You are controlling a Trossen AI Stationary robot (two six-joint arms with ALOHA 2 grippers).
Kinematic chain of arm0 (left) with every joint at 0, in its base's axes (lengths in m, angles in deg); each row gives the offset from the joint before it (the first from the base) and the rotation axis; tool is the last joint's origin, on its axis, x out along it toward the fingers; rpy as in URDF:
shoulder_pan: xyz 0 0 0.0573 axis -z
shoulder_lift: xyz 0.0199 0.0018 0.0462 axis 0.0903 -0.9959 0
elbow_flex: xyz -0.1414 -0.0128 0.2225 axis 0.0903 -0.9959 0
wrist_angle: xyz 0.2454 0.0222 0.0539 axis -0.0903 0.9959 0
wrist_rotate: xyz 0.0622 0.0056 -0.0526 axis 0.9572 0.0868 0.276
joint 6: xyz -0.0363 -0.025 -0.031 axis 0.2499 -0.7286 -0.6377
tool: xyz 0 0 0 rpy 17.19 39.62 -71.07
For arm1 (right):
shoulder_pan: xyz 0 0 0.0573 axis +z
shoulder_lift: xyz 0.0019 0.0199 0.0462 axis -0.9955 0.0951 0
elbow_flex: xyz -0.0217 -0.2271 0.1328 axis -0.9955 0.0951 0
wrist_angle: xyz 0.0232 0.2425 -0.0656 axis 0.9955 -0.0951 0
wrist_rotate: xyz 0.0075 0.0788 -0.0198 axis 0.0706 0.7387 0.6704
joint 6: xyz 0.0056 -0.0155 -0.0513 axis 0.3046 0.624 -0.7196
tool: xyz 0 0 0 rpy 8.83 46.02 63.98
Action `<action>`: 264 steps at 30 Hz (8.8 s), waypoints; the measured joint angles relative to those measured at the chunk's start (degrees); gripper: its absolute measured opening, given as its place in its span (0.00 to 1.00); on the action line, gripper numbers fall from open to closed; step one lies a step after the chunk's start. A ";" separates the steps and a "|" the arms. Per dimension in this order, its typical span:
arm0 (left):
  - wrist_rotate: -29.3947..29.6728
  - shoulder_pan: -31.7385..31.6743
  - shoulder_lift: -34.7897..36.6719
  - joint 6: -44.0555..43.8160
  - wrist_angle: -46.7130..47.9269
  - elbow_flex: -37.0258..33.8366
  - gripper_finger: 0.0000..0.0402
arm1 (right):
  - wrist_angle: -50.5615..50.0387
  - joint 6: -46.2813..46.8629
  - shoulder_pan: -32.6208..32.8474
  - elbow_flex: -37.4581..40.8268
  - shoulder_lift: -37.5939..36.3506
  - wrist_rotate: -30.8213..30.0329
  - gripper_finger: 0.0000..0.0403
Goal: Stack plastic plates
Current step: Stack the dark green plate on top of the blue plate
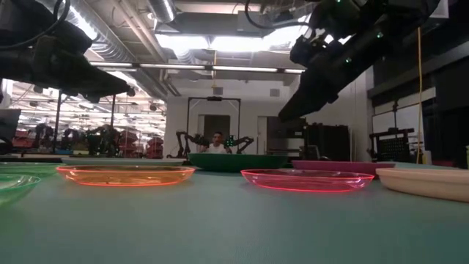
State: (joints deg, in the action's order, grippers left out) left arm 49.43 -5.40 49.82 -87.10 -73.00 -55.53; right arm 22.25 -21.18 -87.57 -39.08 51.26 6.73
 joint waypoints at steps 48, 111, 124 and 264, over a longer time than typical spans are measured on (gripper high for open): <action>1.46 -0.01 0.00 0.07 -0.20 -0.02 0.28 | 5.89 -21.22 -10.99 -13.55 25.40 5.11 0.56; 1.60 -0.01 0.00 -2.01 -8.71 -0.02 0.28 | -7.94 -26.68 -11.26 -29.98 27.45 4.17 0.00; 1.51 0.00 0.00 -2.08 -15.28 -0.02 0.28 | -6.07 -34.66 -11.26 -36.69 27.47 9.26 0.00; 21.63 -1.29 -49.37 -6.23 29.01 33.64 0.01 | -3.22 -60.72 -11.12 -37.66 31.15 18.82 0.35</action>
State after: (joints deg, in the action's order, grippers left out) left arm 71.05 -6.69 0.44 -93.33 -43.99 -21.90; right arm 19.04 -81.90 -98.69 -76.74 82.40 25.55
